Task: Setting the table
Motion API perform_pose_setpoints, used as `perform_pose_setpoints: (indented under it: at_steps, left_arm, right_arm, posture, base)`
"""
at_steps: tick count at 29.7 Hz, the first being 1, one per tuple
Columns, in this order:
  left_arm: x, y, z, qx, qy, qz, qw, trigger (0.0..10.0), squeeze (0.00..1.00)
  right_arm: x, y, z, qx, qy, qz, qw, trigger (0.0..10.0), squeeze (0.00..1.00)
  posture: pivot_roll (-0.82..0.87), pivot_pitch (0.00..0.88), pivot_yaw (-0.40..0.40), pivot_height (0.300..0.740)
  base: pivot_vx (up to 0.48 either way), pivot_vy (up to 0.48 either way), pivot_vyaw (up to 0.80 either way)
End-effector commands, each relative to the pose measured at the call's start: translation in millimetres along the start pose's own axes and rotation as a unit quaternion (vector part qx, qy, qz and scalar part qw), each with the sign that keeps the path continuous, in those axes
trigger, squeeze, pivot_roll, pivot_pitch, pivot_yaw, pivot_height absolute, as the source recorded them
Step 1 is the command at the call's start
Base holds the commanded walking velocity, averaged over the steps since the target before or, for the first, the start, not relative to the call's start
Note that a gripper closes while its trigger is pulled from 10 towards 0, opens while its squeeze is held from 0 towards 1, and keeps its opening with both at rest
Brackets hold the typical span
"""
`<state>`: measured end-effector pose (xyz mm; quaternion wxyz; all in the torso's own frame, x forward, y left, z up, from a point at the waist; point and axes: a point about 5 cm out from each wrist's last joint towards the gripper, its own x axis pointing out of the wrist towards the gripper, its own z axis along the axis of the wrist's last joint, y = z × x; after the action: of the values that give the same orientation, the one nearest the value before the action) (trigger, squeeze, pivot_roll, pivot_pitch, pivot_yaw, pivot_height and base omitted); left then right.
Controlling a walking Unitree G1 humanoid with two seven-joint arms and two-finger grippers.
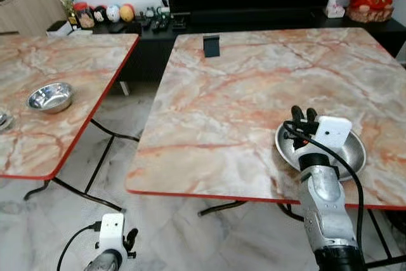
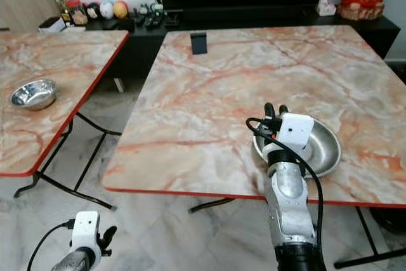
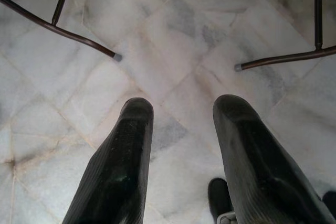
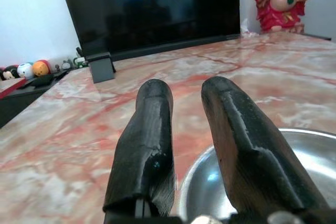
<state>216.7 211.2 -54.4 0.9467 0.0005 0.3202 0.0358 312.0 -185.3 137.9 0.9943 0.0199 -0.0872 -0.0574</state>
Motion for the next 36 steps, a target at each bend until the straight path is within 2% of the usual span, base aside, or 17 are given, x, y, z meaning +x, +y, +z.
perform_pose_setpoints:
  at_steps: [1, 10, 36]
  left_arm:
    - [-2.8, 6.5, -7.7, -0.006, 0.019, 0.009, 1.000, 10.0, 0.00]
    - [-3.0, 6.9, -9.5, -0.008, 0.028, 0.011, 1.000, 10.0, 0.00]
    - [-2.8, 6.7, -10.5, -0.008, 0.034, 0.015, 0.999, 10.0, 0.00]
  right_arm:
    - [2.1, 3.2, 2.2, 0.001, -0.005, 0.004, 1.000, 10.0, 0.00]
    - [2.7, 10.3, 1.3, 0.009, -0.004, 0.014, 1.000, 10.0, 0.00]
    - [6.1, 14.8, 1.5, 0.013, -0.004, 0.024, 1.000, 10.0, 0.00]
  posture:
    - [-0.13, 0.000, 0.081, 0.740]
    - [-0.13, 0.000, 0.078, 0.740]
    - [-0.12, 0.000, 0.073, 0.740]
  base:
    - [0.000, 0.412, 0.00]
    - [0.000, 0.409, 0.00]
    - [0.000, 0.410, 0.00]
